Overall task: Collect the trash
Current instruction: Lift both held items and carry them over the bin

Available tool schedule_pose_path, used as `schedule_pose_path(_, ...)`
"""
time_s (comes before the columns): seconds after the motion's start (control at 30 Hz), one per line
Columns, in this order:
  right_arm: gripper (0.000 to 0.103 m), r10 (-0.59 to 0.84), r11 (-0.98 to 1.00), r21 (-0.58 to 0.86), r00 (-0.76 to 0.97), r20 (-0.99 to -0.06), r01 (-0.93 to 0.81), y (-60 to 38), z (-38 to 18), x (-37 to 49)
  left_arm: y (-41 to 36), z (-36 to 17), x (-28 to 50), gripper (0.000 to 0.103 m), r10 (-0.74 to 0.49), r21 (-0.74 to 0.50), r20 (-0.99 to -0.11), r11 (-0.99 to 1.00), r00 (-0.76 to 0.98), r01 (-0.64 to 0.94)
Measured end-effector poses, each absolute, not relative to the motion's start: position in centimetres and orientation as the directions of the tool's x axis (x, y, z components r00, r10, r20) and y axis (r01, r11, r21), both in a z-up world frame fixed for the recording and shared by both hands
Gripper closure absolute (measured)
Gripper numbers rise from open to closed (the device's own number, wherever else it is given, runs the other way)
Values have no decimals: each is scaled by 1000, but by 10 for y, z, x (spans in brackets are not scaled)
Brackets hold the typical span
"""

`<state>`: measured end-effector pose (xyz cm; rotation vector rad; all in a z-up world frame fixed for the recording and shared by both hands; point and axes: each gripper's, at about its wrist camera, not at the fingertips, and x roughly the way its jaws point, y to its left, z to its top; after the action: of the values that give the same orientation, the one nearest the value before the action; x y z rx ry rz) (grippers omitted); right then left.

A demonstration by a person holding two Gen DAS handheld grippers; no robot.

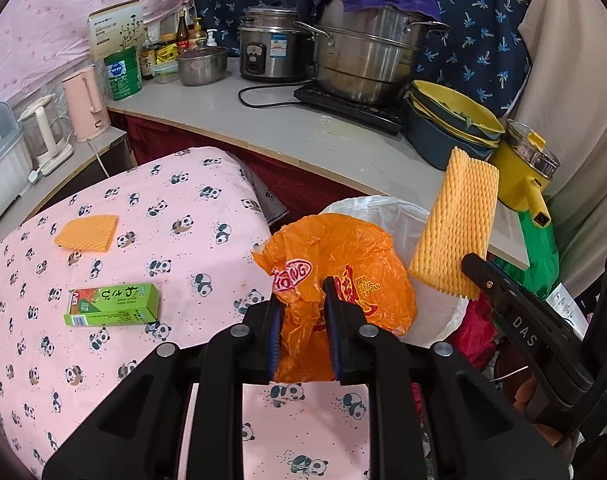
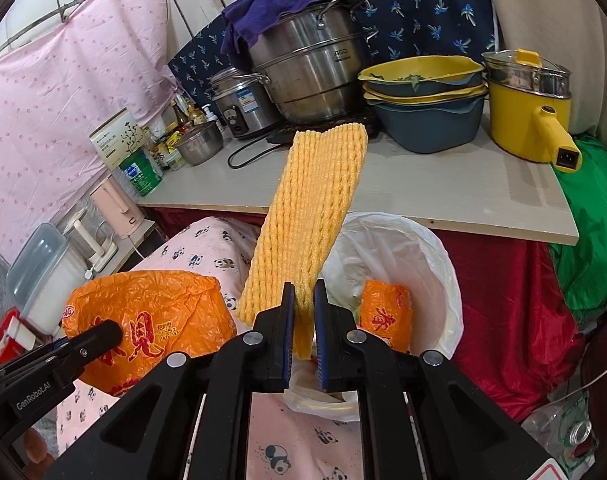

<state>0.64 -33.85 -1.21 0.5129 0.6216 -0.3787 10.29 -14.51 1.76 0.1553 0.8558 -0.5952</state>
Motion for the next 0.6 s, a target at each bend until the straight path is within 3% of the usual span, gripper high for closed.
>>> schedule_pose_path(0.6,94,-192,774,360,735,-650,521,-366,-28,-8,-186,9,99,85,-427,-78,-764,804,483,589)
